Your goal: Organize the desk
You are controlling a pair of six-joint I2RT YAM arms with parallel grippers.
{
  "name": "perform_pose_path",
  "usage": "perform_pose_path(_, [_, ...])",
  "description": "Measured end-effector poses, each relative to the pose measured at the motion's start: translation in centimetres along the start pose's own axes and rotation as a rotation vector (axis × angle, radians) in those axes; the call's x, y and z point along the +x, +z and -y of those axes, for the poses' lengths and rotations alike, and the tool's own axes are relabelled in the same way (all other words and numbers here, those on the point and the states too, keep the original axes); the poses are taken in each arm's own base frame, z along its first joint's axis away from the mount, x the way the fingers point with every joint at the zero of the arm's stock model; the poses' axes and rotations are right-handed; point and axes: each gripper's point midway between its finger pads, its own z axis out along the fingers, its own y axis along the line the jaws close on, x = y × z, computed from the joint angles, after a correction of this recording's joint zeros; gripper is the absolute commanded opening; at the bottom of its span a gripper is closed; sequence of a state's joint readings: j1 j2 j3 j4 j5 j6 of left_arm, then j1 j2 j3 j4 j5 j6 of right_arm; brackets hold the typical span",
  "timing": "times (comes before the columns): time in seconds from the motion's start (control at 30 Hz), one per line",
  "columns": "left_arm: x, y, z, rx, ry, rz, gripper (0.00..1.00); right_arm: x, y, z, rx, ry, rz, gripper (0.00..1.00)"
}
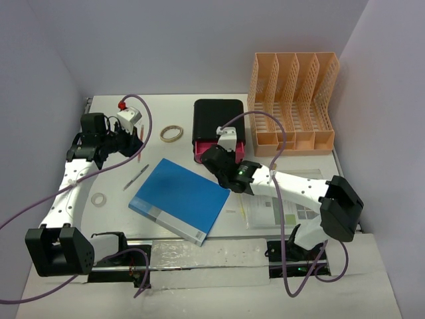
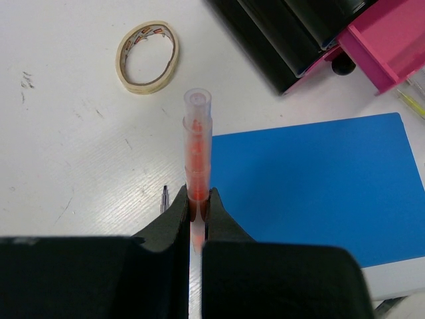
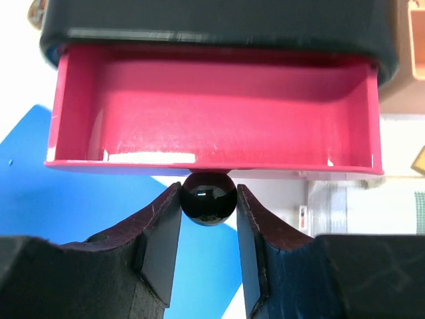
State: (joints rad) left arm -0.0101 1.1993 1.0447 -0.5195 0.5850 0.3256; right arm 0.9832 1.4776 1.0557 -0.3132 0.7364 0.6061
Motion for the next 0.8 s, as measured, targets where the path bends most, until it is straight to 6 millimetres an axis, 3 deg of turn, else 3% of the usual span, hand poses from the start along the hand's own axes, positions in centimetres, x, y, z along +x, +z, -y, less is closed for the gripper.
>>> perform_pose_path(0.33, [0.0,-0.3,0.2,0.0,0.0,0.0,0.0,2.2,-2.4,-0.2,-0.045,0.023,-0.026,0.14])
perform_pose_path(0.43, [-0.1,-0.4,0.3,0.0,0.0,0.001,0.0,3.0,-2.8,-0.3,-0.052,0.024,-0.037,0.36])
perform_pose_path(0.47, [-0.1,-0.5,0.3,0.0,0.002,0.003,0.0,3.2,-2.9,-0.3,-0.055,0.023,-0.04,0.5])
perform_pose_path(0.53, [-0.2,-0.6,0.4,0.0,0.004,0.007,0.0,3.6,-3.0,-0.5,-0.063,0.022,-0.05,0.61])
perform_pose_path(0.7, [-0.3,-0.6,0.6,0.01,0.005,0.012,0.0,4.1,-3.6,-1.2,-0.096,0.02,-0.071,0.75])
perform_pose_path(0.8, [-0.3,-0.6,0.7,0.015,0.005,0.013,0.0,4.0,-3.9,-1.2,-0.107,0.019,-0.074,0.78])
